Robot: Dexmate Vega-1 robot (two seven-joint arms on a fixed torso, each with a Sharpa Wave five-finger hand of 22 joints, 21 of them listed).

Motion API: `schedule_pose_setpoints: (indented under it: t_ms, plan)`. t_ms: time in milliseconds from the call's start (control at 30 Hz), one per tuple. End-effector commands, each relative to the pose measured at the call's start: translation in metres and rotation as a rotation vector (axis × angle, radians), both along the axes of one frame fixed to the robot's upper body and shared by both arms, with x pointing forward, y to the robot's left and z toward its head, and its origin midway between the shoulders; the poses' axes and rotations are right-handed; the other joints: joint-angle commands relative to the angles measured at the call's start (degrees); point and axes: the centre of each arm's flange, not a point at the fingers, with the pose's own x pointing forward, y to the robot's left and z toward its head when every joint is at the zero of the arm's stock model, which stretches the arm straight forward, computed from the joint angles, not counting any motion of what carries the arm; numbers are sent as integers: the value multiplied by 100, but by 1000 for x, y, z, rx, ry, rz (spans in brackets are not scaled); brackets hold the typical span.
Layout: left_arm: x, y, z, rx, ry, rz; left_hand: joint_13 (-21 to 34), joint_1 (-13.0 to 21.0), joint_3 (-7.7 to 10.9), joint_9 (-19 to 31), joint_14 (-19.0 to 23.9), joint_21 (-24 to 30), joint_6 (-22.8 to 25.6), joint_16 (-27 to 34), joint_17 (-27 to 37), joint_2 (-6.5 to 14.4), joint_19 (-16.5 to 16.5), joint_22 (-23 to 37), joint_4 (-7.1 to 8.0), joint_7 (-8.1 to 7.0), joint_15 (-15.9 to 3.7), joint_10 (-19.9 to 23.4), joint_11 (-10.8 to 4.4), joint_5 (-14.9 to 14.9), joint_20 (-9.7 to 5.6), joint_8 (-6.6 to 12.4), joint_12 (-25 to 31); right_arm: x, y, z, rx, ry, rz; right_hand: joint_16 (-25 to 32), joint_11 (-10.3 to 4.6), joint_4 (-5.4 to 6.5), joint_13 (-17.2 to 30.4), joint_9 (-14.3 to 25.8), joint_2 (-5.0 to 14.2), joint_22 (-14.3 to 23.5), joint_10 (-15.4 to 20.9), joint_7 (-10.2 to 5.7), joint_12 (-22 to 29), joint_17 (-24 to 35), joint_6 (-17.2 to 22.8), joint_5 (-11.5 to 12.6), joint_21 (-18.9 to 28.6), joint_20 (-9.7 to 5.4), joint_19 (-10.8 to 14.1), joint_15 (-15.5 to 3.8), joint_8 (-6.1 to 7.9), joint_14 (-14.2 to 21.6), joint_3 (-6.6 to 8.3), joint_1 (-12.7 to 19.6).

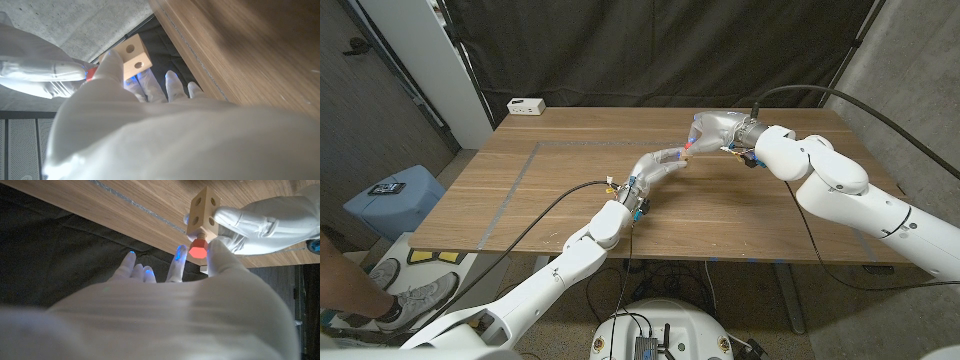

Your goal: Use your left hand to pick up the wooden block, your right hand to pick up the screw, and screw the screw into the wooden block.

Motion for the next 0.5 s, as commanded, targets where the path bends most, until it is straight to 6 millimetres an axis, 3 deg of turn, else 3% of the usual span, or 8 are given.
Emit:
schedule_pose_setpoints:
  t_ms: [33, 500]
  plan:
    - [3, -1, 1, 1, 4, 1, 9, 26, 48, 32, 47, 44, 20, 5, 9, 64, 9, 13, -6, 21, -500, 0, 19, -8, 27, 34, 29, 4, -1, 1, 14, -3, -2, 47, 1, -10, 14, 35, 23, 5, 74, -32, 57, 23, 172, -21, 36, -19, 69, -5, 87, 88, 77, 102]
    - [8, -4, 3, 0, 9, 1, 8, 18, 47, 31, 49, 45, 15, 6, 11, 68, 10, 13, -1, 22, -491, -4, 19, -10, 33, 32, 28, 10, -3, 2, 17, 1, -1, 63, -37, -11, 18, 92, 39, 5, 160, -62, 82, 39, 418, -29, 39, -35, 102, -24, 237, 142, 142, 177]
